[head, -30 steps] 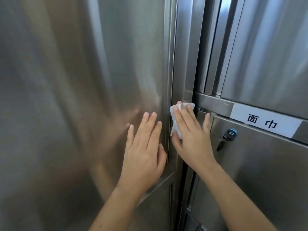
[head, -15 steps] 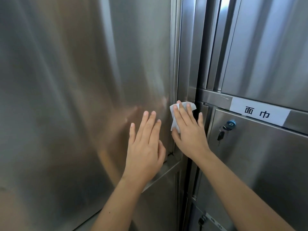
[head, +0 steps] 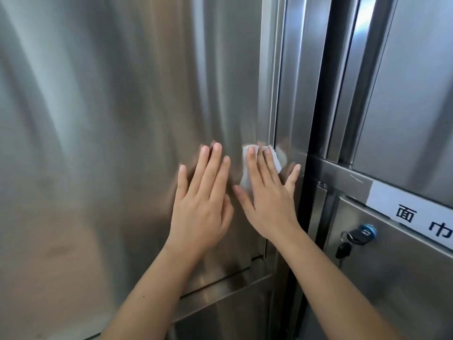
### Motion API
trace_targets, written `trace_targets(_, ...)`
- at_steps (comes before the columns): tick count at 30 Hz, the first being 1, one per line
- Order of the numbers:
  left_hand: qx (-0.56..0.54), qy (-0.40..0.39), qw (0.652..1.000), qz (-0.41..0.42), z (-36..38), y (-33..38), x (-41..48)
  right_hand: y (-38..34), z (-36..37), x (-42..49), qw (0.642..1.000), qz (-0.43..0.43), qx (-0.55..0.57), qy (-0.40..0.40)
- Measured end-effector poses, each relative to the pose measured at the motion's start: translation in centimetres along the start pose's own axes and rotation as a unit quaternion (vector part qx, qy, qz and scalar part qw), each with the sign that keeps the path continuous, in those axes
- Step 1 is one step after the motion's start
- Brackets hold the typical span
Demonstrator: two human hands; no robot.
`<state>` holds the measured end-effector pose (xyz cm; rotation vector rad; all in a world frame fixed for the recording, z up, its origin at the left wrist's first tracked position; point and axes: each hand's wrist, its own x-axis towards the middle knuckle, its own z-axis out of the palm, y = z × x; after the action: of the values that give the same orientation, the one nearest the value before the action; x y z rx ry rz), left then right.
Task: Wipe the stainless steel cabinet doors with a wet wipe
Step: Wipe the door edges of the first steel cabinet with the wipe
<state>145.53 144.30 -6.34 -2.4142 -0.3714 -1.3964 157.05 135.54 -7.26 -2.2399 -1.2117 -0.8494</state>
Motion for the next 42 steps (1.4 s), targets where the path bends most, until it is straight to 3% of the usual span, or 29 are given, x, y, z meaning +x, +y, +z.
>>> trace_targets(11, 0.142, 0.025, 0.989, 0.029, 2.2, -0.4, 0.1, -0.1, 3.0, -1.6, 0.996, -0.005, 0.0, 0.088)
trace_targets(17, 0.141, 0.059, 0.987, 0.05, 2.5, -1.0, 0.1, -0.5, 2.2, 1.7, 0.987, 0.005, -0.014, 0.16)
trace_targets(24, 0.19, 0.047, 0.977, 0.087, 2.6, -2.1, -0.9, 0.1, 3.8, 1.3, 0.979, -0.049, -0.001, 0.196)
trace_targets(36, 0.182, 0.041, 0.978, 0.096, 2.2, -2.5, -1.1, 0.2, 3.3, 1.7, 0.96, -0.117, 0.079, 0.243)
trace_targets(42, 0.188, 0.035, 0.976, 0.106, 2.0, -2.7, -1.1, 0.8, 4.5, 1.9, 0.957, -0.139, 0.153, 0.206)
